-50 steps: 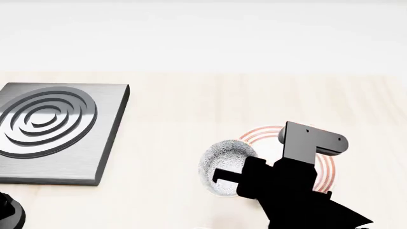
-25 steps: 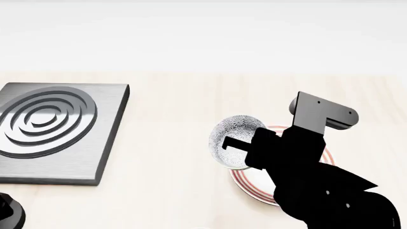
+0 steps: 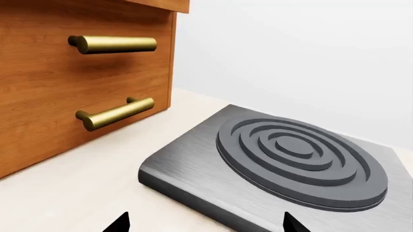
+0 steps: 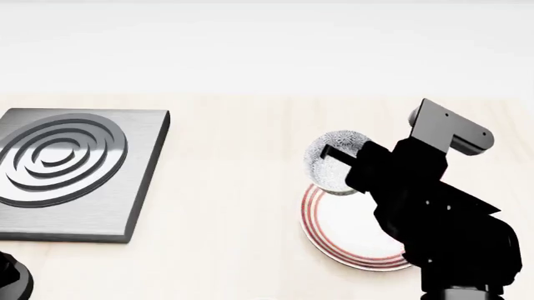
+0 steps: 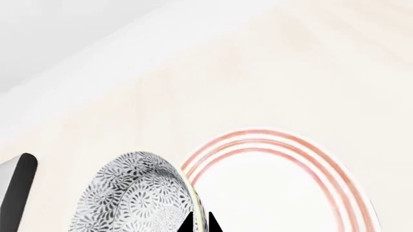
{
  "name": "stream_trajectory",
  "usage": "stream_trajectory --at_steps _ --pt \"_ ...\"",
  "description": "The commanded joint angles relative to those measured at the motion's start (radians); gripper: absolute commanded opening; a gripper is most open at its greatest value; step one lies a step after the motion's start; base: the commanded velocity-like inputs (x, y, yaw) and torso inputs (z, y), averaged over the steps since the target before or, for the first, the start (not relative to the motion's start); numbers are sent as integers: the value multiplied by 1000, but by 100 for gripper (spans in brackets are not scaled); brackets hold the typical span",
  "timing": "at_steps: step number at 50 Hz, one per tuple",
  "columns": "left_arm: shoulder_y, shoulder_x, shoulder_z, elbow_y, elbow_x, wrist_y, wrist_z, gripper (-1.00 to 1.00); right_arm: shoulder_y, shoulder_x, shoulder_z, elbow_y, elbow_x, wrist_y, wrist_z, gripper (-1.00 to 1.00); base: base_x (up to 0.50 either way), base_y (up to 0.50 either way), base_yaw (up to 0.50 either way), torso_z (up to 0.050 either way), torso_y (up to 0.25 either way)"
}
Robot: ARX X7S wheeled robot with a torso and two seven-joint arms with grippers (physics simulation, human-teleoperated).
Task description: Pick the akita bowl between the plate and the ramekin and place it on the plate.
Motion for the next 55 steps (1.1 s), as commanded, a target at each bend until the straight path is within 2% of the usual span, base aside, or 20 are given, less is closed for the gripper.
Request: stream_trajectory --at_steps 1,9,18,37,47,55 --pt "5 17 -20 9 19 -1 16 100 121 -30 35 265 -67 -155 -69 -100 0 0 0 0 0" --pt "6 14 -21 14 13 -6 14 100 220 -51 48 476 -92 -258 -103 -100 0 0 0 0 0" --pt "4 14 -19 9 13 -3 14 100 220 -61 192 479 -172 -262 -67 -100 0 0 0 0 1" --pt "2 15 -15 3 17 5 8 100 219 -110 561 480 -520 -261 -53 -100 0 0 0 0 0" --pt "3 13 -13 3 15 6 8 100 210 -120 665 480 -621 -282 -33 -100 0 0 0 0 0" --pt "3 13 -11 2 16 8 7 100 207 -122 692 480 -661 -291 -26 -100 0 0 0 0 1"
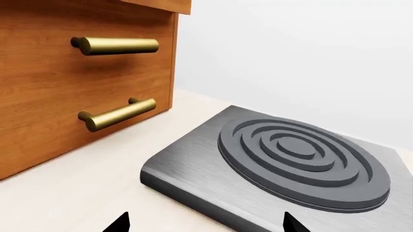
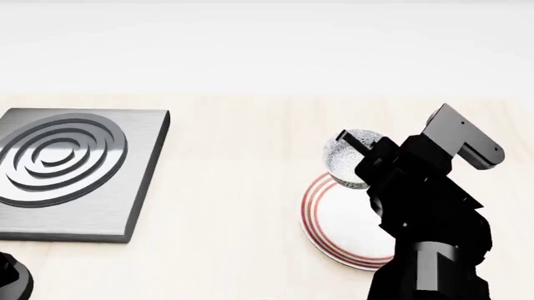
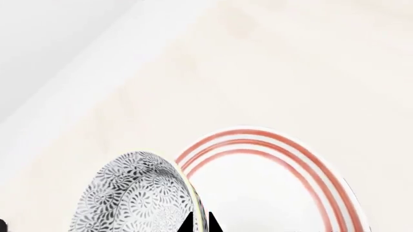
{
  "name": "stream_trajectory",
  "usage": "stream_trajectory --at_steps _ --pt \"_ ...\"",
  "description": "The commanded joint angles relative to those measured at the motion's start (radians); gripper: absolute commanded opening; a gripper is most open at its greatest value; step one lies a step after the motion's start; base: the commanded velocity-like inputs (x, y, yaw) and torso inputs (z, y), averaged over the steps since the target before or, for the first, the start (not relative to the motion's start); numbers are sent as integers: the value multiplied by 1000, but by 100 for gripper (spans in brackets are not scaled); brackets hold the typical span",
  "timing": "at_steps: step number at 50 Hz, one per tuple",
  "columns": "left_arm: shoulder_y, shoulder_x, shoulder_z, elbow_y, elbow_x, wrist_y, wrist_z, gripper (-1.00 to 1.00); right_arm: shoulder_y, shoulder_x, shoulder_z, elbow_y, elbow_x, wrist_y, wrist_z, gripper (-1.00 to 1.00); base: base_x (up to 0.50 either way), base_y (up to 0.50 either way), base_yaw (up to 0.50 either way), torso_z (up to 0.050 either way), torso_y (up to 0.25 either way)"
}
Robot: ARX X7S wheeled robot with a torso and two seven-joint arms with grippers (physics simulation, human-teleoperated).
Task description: Pick the akita bowl between the plate and the ramekin and place it on the plate.
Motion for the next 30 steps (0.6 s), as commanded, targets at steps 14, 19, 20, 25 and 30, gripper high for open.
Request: stream_trajectory --at_steps 14,19,20,25,30 --pt "1 16 -18 2 16 0 17 100 -16 -18 130 0 -120 6 -11 -100 0 0 0 0 0" --pt "-1 17 -15 -4 19 5 18 100 -20 -16 134 0 -123 20 -26 -100 0 0 0 0 0" --pt "0 17 -15 -3 19 5 17 100 -23 -16 134 0 -124 21 -28 -100 0 0 0 0 0" --pt "0 16 -14 -4 19 7 16 100 -30 -15 137 0 -126 23 -35 -100 0 0 0 0 2" --pt "2 15 -13 1 20 6 14 100 -35 -15 141 0 -126 26 -39 -100 0 0 0 0 0"
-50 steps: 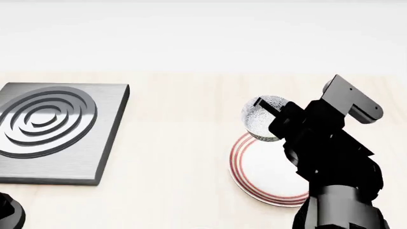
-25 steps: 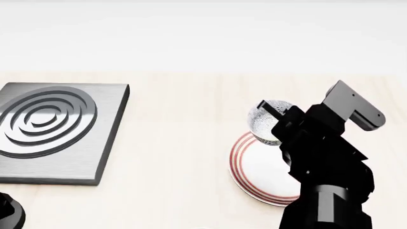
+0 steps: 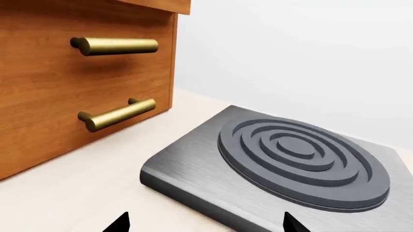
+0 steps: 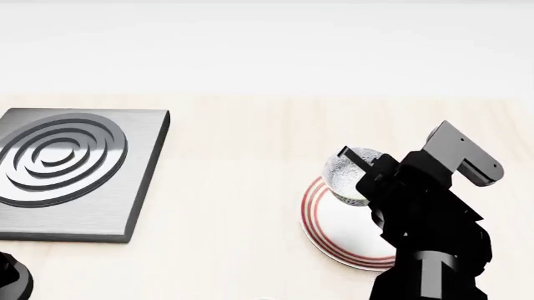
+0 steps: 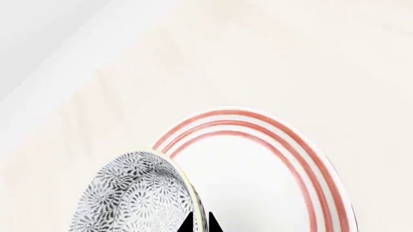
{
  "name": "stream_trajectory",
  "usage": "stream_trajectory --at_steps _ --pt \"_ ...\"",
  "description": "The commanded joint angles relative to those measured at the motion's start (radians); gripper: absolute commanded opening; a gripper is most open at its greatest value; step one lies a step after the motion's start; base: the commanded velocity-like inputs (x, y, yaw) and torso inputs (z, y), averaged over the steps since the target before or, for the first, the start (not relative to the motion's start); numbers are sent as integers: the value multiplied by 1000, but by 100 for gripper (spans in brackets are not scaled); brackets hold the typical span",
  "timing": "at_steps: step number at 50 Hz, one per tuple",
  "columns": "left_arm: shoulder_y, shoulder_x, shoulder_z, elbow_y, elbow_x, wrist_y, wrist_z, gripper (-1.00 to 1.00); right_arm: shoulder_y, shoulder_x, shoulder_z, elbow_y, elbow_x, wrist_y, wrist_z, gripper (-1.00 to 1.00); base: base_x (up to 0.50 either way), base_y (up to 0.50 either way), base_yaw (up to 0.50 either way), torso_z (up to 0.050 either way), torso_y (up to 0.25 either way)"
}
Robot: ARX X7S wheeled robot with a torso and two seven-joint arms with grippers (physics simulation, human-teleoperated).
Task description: Pick the akita bowl between the plate and the ramekin and place it on the plate.
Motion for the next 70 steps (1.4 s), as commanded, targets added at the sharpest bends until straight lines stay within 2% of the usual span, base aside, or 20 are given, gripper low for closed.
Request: stream_trajectory --at_steps 1,66,67,70 --pt "3 17 -19 7 20 -1 16 100 -9 -16 40 0 -28 1 -33 -100 0 0 0 0 0" --pt "3 12 -10 4 10 3 11 100 -73 -3 90 0 -34 -44 -24 -100 0 0 0 0 0" --pt "3 12 -10 2 10 5 11 100 -73 -3 89 0 -34 -41 -27 100 0 0 0 0 0" --pt "3 12 -10 1 10 5 11 100 -70 -3 80 0 -36 -40 -34 100 0 0 0 0 0"
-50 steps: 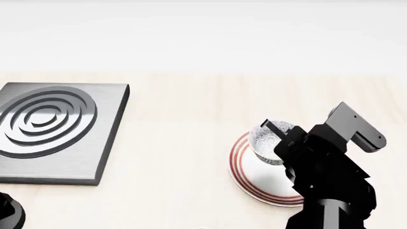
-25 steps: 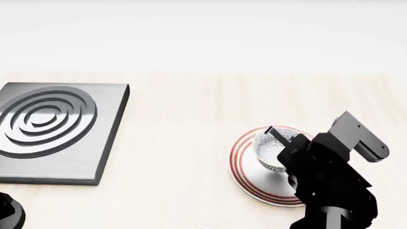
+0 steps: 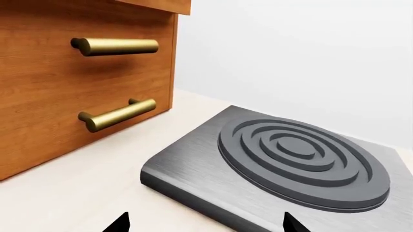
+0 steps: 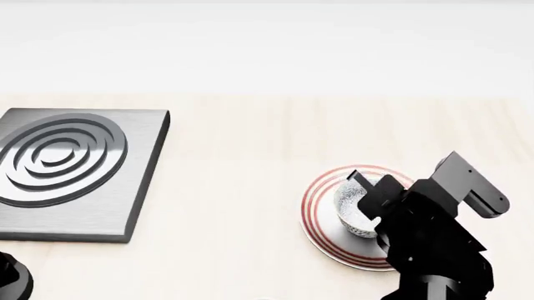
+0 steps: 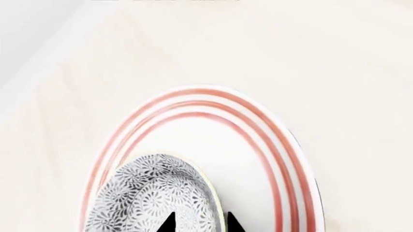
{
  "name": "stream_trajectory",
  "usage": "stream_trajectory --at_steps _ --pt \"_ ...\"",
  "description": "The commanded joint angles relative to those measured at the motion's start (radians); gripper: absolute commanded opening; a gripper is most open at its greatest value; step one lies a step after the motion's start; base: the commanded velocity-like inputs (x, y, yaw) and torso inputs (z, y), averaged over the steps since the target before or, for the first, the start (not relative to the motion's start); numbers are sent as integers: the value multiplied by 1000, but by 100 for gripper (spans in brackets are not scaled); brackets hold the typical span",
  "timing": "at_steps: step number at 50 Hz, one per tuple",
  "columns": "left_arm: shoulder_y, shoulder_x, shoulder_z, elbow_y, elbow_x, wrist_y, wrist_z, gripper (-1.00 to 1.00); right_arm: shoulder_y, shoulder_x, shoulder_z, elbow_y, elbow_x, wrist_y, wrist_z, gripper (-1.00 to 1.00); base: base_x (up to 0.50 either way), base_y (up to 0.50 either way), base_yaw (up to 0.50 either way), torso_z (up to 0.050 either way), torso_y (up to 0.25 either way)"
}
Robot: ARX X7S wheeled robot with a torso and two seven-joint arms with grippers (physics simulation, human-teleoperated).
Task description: Pick the akita bowl between the plate and the ramekin and place it on the plate.
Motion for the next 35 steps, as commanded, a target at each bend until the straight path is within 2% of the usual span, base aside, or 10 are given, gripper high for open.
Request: stream_trajectory --at_steps 1,11,24,31,33,35 --pt "2 18 -21 0 18 3 20 100 2 -18 13 0 -26 -6 -35 100 0 0 0 0 0" --pt "4 17 -19 4 16 1 18 100 34 -20 -31 0 -36 11 -33 100 0 0 0 0 0" --pt "6 17 -18 9 12 -2 16 100 89 -16 -153 -1 -78 28 -31 100 0 0 0 0 0" --pt "13 13 -21 16 4 -4 17 100 104 -8 -201 -7 -88 52 -74 100 0 0 0 0 0" --pt "13 11 -21 16 4 -4 19 100 82 -23 -207 -81 -93 89 -81 100 0 0 0 0 0" --pt "10 9 -22 8 1 -2 24 100 12 -65 -243 -280 -117 202 -107 100 0 0 0 0 0"
